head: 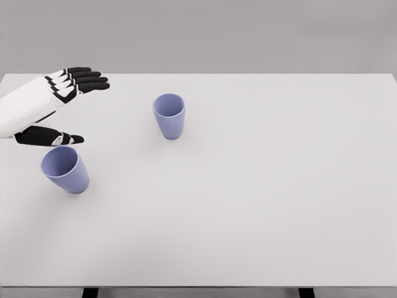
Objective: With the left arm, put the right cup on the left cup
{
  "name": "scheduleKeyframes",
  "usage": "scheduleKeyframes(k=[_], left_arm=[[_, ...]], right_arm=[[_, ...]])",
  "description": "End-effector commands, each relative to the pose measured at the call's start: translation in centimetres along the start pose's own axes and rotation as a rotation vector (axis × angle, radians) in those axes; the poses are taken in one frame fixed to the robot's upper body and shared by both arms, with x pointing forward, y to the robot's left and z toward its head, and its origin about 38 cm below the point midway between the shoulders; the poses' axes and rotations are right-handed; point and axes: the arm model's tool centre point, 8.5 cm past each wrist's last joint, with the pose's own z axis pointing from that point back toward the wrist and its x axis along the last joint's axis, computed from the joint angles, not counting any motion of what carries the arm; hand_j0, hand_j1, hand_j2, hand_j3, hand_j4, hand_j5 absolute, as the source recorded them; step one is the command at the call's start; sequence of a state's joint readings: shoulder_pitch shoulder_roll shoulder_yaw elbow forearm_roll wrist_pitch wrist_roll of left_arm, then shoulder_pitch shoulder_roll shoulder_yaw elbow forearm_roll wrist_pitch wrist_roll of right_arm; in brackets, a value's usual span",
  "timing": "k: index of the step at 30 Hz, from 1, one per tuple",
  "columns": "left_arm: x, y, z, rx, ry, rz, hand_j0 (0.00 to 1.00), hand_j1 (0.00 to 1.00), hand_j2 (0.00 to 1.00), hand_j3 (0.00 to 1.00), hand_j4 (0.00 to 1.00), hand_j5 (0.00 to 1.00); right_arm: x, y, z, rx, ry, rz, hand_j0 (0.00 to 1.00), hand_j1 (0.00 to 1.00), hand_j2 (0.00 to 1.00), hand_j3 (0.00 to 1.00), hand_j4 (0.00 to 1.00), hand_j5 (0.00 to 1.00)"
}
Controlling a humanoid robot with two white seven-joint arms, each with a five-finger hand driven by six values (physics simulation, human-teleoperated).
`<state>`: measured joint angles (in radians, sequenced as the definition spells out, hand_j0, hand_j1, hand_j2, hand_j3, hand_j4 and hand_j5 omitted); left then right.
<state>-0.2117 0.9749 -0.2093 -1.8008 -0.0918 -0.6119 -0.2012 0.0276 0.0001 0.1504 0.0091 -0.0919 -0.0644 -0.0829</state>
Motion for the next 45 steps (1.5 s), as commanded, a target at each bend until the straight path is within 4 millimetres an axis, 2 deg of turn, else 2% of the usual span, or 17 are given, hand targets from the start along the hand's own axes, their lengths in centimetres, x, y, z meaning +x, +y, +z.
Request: scheduleKeyframes(k=[1,7,12,14,16,17,23,27,31,37,40,41,42,45], left_arm=[[0.0,0.1,0.0,0.006,0.0,0.008,1.0,1.0,1.0,1.0,1.0,1.0],[0.0,0.0,0.0,0.005,-0.002,0.011,1.0,1.0,1.0,1.0,1.0,1.0],[0.0,0.7,-0.2,0.017,-0.006,-0.005,1.0,1.0,1.0,1.0,1.0,1.0],[0.3,1.1,-0.7,-0.081,-0.047,0.05,1.0,1.0,1.0,1.0,1.0,1.0],[0.3,1.1,-0.7,-0.082,-0.047,0.051,1.0,1.0,1.0,1.0,1.0,1.0],[1.0,2.6,-1.8,-0.22,-0.112,0.037,1.0,1.0,1.0,1.0,1.0,1.0],[1.2,3.9,-2.9,-0.174,-0.142,0.058,1.0,1.0,1.0,1.0,1.0,1.0],[-0.7,3.7,-5.9,-0.195,0.01,0.285,1.0,1.0,1.0,1.0,1.0,1.0],[-3.2,1.5,-8.2,-0.19,0.084,0.49,1.0,1.0,1.0,1.0,1.0,1.0],[-4.5,-0.5,-9.0,-0.202,0.121,0.583,1.0,1.0,1.0,1.0,1.0,1.0],[-6.4,-0.8,-9.6,-0.16,0.178,0.727,1.0,1.0,1.0,1.0,1.0,1.0],[-6.4,-0.8,-9.6,-0.16,0.179,0.727,1.0,1.0,1.0,1.0,1.0,1.0],[-7.7,-1.9,-10.1,-0.153,0.231,0.783,1.0,1.0,1.0,1.0,1.0,1.0],[-8.0,-2.2,-10.4,-0.155,0.238,0.788,1.0,1.0,1.0,1.0,1.0,1.0]], right_arm=[[0.0,0.0,0.0,0.0,0.0,0.0,1.0,1.0,1.0,1.0,1.0,1.0],[0.0,0.0,0.0,0.0,0.0,0.0,1.0,1.0,1.0,1.0,1.0,1.0],[0.0,0.0,0.0,0.0,0.0,0.0,1.0,1.0,1.0,1.0,1.0,1.0],[0.0,0.0,0.0,0.0,0.0,0.0,1.0,1.0,1.0,1.0,1.0,1.0],[0.0,0.0,0.0,0.0,0.0,0.0,1.0,1.0,1.0,1.0,1.0,1.0],[0.0,0.0,0.0,0.0,0.0,0.0,1.0,1.0,1.0,1.0,1.0,1.0],[0.0,0.0,0.0,0.0,0.0,0.0,1.0,1.0,1.0,1.0,1.0,1.0],[0.0,0.0,0.0,0.0,0.0,0.0,1.0,1.0,1.0,1.0,1.0,1.0],[0.0,0.0,0.0,0.0,0.0,0.0,1.0,1.0,1.0,1.0,1.0,1.0],[0.0,0.0,0.0,0.0,0.0,0.0,1.0,1.0,1.0,1.0,1.0,1.0],[0.0,0.0,0.0,0.0,0.0,0.0,1.0,1.0,1.0,1.0,1.0,1.0],[0.0,0.0,0.0,0.0,0.0,0.0,1.0,1.0,1.0,1.0,1.0,1.0],[0.0,0.0,0.0,0.0,0.0,0.0,1.0,1.0,1.0,1.0,1.0,1.0],[0.0,0.0,0.0,0.0,0.0,0.0,1.0,1.0,1.0,1.0,1.0,1.0]])
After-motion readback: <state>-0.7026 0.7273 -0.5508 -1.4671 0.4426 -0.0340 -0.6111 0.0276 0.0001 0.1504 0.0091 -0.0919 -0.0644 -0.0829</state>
